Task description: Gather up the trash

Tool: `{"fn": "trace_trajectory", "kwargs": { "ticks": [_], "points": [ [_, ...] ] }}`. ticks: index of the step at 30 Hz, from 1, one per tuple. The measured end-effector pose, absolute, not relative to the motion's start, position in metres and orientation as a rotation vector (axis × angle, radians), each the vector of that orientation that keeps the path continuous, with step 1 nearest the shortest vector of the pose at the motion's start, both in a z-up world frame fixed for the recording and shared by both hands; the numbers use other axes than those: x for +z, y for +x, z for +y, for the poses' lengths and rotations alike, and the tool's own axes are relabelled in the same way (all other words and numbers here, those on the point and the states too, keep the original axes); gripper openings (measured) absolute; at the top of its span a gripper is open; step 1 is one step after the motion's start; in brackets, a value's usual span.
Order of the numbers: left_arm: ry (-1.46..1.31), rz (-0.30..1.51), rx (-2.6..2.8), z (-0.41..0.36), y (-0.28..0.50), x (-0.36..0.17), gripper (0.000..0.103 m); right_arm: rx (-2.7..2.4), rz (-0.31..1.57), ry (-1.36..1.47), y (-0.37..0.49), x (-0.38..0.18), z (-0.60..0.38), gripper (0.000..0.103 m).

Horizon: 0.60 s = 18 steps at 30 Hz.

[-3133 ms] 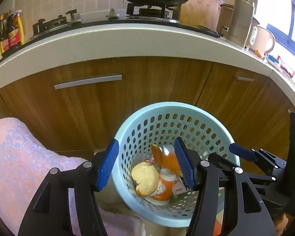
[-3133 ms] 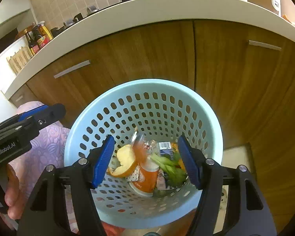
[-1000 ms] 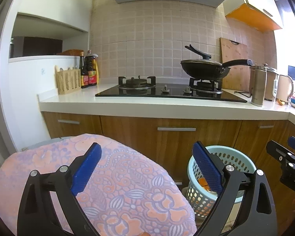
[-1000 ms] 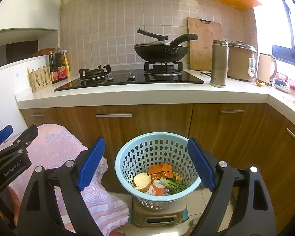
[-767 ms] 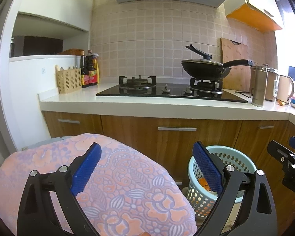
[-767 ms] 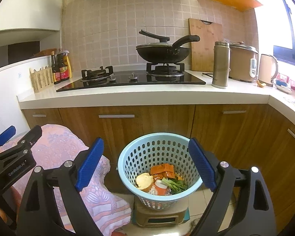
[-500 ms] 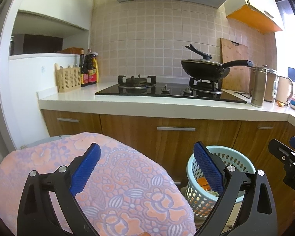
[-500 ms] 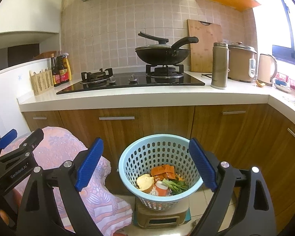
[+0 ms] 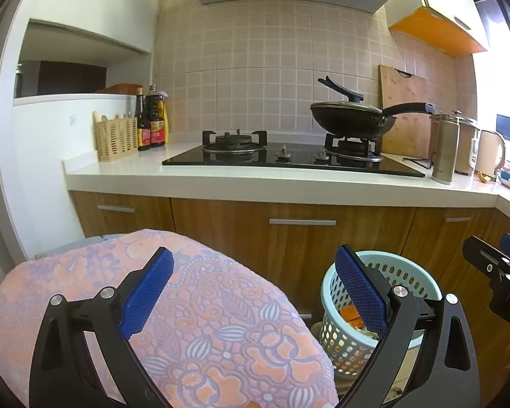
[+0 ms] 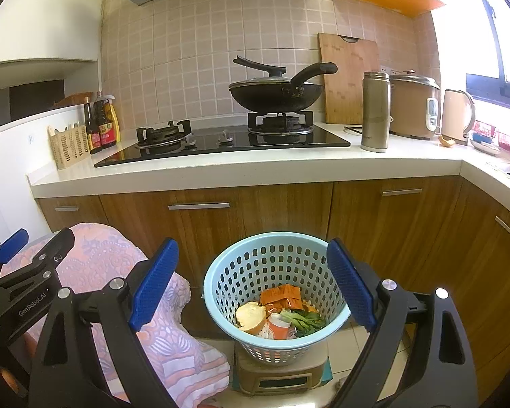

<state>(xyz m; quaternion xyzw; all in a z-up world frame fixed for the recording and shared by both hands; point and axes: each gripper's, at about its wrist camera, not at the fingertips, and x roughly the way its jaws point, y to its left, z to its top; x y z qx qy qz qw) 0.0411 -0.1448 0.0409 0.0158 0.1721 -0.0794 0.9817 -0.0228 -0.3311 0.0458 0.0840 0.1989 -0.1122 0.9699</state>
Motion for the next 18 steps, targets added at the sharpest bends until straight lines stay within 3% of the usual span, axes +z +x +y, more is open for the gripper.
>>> {"fn": "trace_trajectory", "kwargs": {
  "ticks": [18],
  "points": [
    [0.026,0.350,-0.164,-0.1470,0.0410,0.0415,0.093,-0.225,0.399,0.178,-0.0243,0.0479,-0.3262,0.085]
  ]
}}
